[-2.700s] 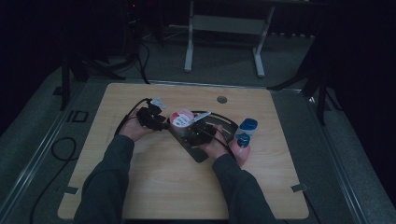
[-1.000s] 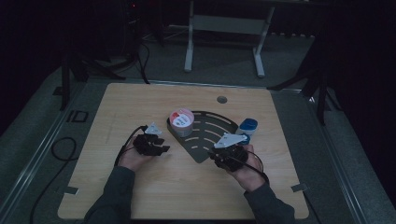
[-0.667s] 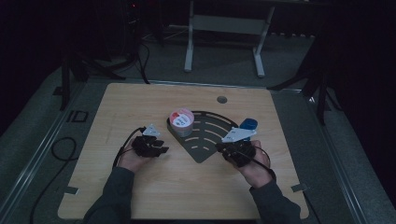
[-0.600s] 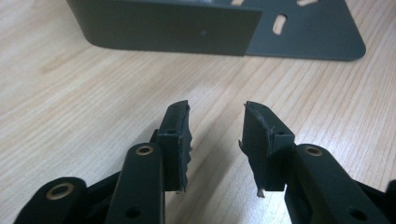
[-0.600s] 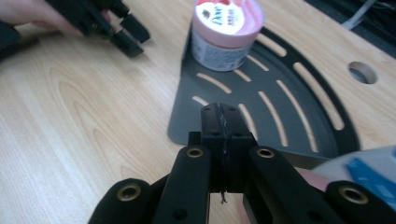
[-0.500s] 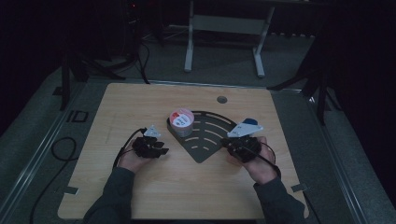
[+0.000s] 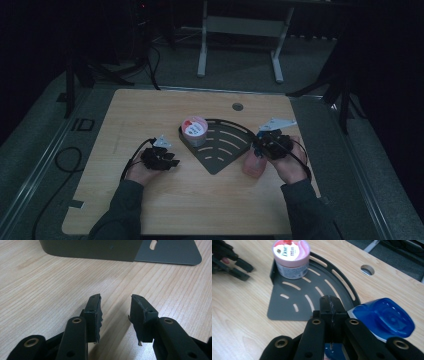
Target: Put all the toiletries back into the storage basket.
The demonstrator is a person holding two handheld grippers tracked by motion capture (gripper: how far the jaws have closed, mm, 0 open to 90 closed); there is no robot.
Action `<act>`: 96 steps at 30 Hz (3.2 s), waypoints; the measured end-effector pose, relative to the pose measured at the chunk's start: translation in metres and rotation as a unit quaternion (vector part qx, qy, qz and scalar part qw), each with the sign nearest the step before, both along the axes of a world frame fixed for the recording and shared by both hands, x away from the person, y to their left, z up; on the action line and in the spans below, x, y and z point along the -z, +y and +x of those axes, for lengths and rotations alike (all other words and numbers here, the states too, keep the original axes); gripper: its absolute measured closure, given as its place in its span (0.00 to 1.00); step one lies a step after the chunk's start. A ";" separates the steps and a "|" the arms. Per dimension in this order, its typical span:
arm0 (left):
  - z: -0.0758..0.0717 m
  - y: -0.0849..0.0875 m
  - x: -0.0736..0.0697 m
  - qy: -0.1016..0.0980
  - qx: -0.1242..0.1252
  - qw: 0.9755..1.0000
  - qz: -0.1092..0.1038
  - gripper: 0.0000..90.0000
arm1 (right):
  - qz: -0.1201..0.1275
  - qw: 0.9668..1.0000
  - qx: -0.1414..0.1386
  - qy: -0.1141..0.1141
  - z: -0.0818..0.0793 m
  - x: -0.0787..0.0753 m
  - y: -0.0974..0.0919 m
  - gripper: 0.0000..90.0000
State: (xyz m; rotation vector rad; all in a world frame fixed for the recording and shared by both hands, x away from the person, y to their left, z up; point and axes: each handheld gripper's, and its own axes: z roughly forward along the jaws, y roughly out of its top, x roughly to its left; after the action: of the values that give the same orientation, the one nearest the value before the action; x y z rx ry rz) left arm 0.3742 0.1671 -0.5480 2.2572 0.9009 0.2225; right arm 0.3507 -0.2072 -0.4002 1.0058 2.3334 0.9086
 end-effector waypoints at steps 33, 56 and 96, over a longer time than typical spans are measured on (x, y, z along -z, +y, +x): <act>0.000 0.001 0.001 0.004 0.000 1.000 -0.012 0.67 | -0.048 0.996 -0.034 0.059 0.010 0.010 0.015 1.00; 0.000 0.001 0.001 0.006 -0.001 1.000 -0.014 0.66 | -0.062 0.992 -0.087 0.074 -0.015 0.005 0.012 1.00; 0.001 0.001 0.002 0.007 -0.002 1.000 -0.018 0.66 | -0.116 0.982 -0.086 0.126 -0.004 0.021 0.004 0.25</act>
State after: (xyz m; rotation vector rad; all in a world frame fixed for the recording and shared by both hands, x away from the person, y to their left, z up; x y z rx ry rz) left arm 0.3747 0.1686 -0.5497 2.2259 0.9102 0.1905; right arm 0.3471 -0.2032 -0.4212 0.8753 2.6970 0.5769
